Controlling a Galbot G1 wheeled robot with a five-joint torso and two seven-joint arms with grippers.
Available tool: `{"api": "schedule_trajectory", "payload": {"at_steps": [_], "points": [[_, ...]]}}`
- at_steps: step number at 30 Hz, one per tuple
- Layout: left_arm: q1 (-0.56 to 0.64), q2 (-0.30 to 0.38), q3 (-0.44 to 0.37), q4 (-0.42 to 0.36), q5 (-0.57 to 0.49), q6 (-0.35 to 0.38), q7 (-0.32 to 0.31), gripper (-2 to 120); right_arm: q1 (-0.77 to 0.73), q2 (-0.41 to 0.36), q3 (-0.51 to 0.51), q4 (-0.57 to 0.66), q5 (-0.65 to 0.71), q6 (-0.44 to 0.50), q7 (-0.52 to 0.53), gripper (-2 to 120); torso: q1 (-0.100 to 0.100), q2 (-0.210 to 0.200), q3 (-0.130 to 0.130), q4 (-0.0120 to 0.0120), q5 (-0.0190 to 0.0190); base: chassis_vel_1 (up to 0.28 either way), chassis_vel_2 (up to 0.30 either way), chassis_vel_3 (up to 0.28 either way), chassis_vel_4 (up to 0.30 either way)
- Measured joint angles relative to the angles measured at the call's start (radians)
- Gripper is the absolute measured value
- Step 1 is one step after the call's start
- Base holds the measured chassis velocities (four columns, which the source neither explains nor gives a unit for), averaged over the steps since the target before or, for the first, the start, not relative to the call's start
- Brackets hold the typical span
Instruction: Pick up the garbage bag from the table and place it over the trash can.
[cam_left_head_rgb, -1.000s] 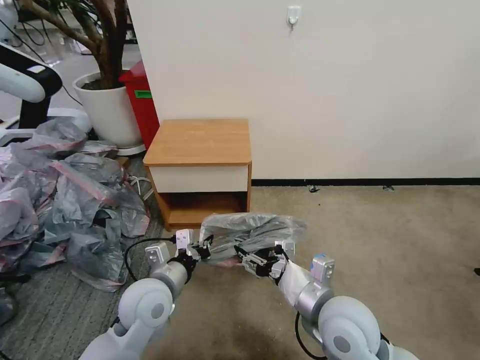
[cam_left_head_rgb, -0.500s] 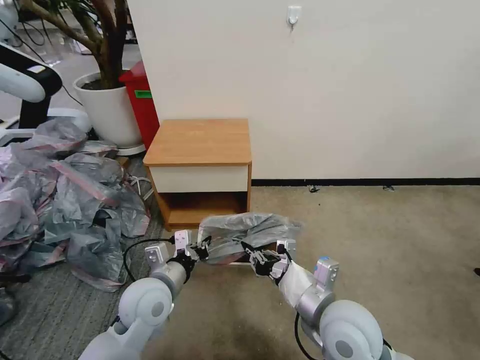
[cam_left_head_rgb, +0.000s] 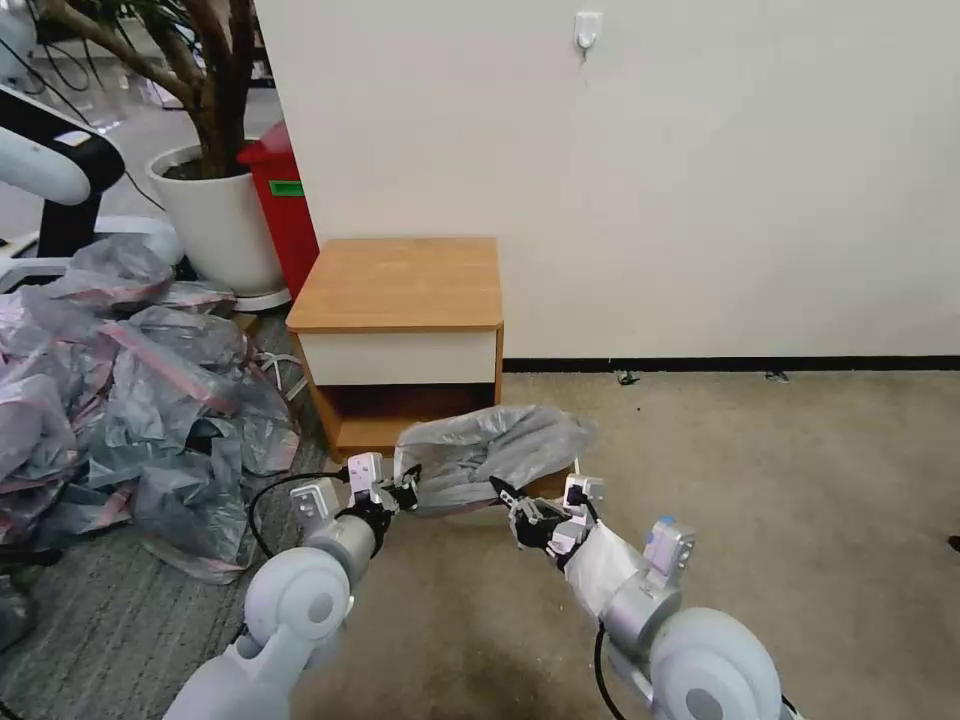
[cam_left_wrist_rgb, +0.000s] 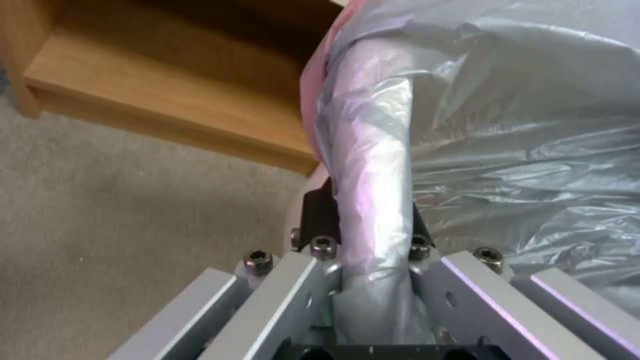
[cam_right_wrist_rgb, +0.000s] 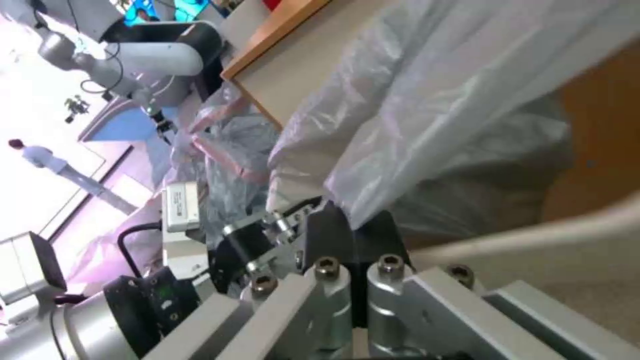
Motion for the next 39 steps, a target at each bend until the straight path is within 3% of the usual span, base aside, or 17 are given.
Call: {"api": "schedule_trajectory", "payload": {"at_steps": [15, 28, 30, 39], "points": [[0.024, 0.004, -0.079, -0.032, -0.055, -0.019, -0.027, 3, -0.05, 0.021, 0.092, -0.023, 0.001, 0.041, 0.002, 0, 0.0, 0.0, 0.0, 0.0, -0.0001, 0.0, 0.0, 0.0, 0.0], [0.03, 0.03, -0.101, -0.036, -0.073, -0.019, -0.025, 3, -0.072, 0.025, 0.1, 0.008, 0.001, 0.035, 0.007, 0, 0.0, 0.0, 0.0, 0.0, 0.0, 0.0, 0.0, 0.0, 0.0], [0.03, 0.031, -0.102, -0.034, -0.073, -0.019, -0.024, 3, -0.072, 0.025, 0.104, 0.017, 0.008, 0.036, 0.005, 3, 0.0, 0.0, 0.0, 0.0, -0.0002, 0.0, 0.0, 0.0, 0.0], [0.041, 0.035, -0.1, -0.04, -0.072, -0.017, -0.02, 3, -0.04, 0.012, 0.097, 0.037, 0.071, 0.003, -0.032, 39, 0.0, 0.0, 0.0, 0.0, 0.0, 0.0, 0.0, 0.0, 0.0]]}}
